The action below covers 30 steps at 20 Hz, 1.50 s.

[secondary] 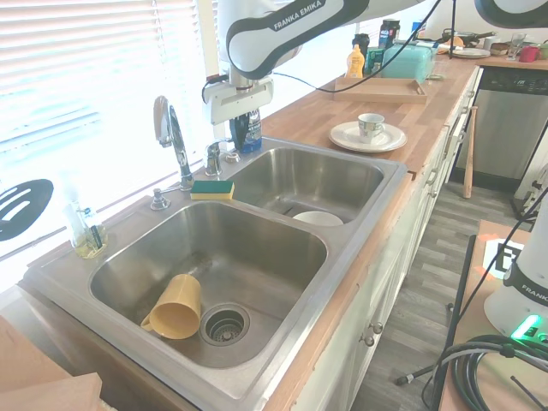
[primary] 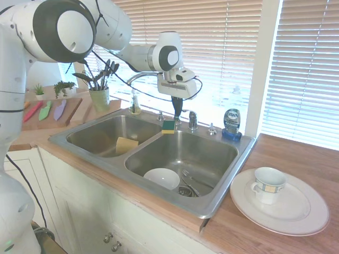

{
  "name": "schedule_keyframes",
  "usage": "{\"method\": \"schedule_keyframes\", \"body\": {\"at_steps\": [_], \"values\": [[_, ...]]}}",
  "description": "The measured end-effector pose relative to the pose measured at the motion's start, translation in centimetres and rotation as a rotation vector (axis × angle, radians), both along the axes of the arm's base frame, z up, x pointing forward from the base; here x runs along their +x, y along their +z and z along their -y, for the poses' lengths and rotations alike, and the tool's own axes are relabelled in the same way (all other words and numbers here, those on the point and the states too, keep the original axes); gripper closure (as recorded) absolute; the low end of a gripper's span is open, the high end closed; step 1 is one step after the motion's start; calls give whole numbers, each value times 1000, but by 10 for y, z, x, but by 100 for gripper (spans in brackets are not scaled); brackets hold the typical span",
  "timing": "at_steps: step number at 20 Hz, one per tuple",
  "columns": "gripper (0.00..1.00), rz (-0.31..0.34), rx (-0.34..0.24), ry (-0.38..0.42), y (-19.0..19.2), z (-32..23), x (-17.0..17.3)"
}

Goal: Turn on the faucet

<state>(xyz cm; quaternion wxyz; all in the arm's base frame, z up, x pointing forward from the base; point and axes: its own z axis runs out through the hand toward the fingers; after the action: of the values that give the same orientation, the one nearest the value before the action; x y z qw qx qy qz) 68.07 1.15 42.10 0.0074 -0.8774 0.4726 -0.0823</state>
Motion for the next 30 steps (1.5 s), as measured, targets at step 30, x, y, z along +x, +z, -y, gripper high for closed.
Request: {"method": "schedule_keyframes", "body": {"at_steps": [30], "values": [[100,412,-33,25,12,1,25]]}}
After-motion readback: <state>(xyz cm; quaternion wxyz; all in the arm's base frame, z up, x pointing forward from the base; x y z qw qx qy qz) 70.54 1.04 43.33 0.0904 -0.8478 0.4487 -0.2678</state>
